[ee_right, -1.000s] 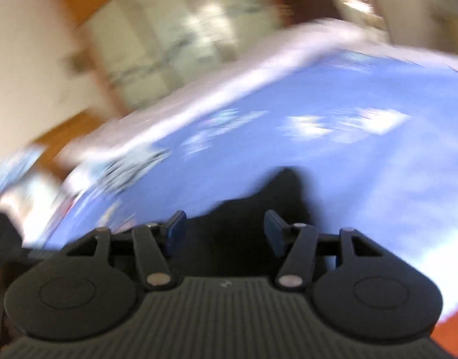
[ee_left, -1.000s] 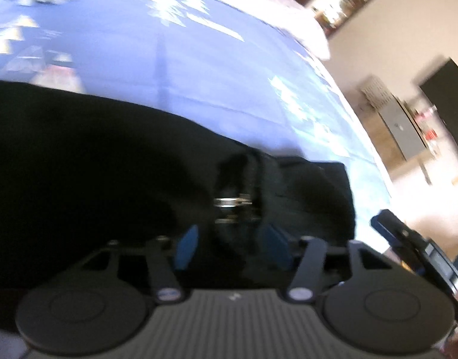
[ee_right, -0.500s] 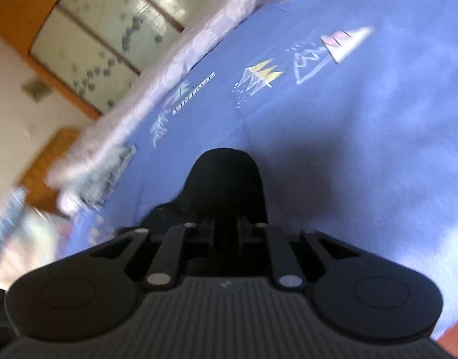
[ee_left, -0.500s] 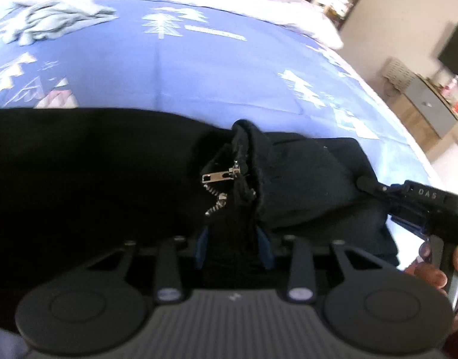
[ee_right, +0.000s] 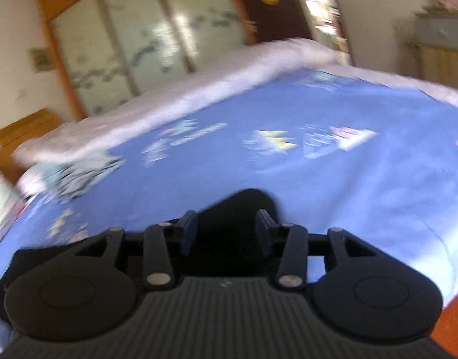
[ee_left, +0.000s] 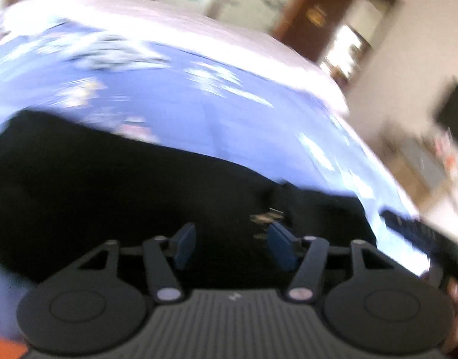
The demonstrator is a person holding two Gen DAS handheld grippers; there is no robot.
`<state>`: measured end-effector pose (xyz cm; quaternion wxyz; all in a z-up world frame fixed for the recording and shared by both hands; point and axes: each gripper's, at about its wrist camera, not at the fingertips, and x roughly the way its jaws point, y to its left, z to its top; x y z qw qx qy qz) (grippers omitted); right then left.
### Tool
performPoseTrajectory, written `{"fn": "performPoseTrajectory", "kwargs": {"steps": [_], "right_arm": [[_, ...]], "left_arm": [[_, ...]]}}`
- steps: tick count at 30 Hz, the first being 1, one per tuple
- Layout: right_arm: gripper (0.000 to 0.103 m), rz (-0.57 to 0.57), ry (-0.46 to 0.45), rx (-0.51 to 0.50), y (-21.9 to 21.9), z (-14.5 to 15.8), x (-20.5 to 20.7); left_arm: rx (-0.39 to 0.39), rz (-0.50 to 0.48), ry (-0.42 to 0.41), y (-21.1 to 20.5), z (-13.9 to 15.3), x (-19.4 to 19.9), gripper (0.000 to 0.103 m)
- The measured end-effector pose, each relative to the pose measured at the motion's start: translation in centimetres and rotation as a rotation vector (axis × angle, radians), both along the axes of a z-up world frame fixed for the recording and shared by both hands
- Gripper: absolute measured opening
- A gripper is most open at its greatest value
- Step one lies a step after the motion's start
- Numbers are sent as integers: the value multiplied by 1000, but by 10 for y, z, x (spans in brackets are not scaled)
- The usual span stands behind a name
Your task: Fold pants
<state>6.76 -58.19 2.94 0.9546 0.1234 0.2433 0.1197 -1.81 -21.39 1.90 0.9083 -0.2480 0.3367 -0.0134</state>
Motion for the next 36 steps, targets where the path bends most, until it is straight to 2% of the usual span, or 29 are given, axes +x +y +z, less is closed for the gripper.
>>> {"fn": "performPoseTrajectory", "kwargs": {"steps": [5, 7, 8, 9, 11, 12, 13, 15, 17, 19, 20, 21, 22, 24, 28, 33, 36], "right_arm": [[47, 191, 23, -25, 64, -6, -3], [47, 266, 45, -52, 91, -12, -4], [47, 298, 53, -70, 104, -15, -7], [47, 327, 62, -84, 115, -17, -10], [47, 380, 84, -106, 134, -21, -15], [47, 398, 90, -119, 141, -23, -18], [47, 417, 94, -136, 149, -24, -20], [47, 434, 100, -161, 156, -24, -23], [47, 432, 111, -168, 157, -22, -21], [47, 421, 127, -165, 156, -21, -18], [47, 415, 140, -162, 156, -23, -16], [47, 407, 154, -159, 155, -24, -16], [47, 401, 169, -154, 155, -26, -14], [47, 400, 188, -150, 158, -29, -12], [47, 415, 168, -175, 168, -24, -13], [47, 496, 80, -225, 185, -10, -17], [55, 609, 28, -258, 206, -1, -25]], "left_arm": [[-167, 418, 64, 115, -26, -63, 59], [-259, 546, 72, 150, -38, -78, 72], [-309, 599, 69, 167, -46, -83, 75], [-346, 623, 71, 178, -53, -84, 78], [-462, 608, 43, 196, -67, -80, 83], [-502, 594, 4, 201, -71, -78, 95], [-535, 581, -29, 205, -75, -75, 99], [-571, 582, -56, 210, -83, -65, 100], [-535, 587, -78, 207, -82, -54, 94], [-508, 577, -45, 205, -92, -40, 56], [-468, 599, -46, 202, -92, -38, 55], [-447, 596, -55, 197, -90, -37, 49], [-440, 588, -52, 195, -92, -34, 39], [-450, 587, -52, 193, -93, -40, 32], [-512, 592, -73, 196, -88, -53, 28], [-456, 526, -148, 183, -52, -47, 28], [-401, 457, -180, 167, -26, -38, 28]]}}
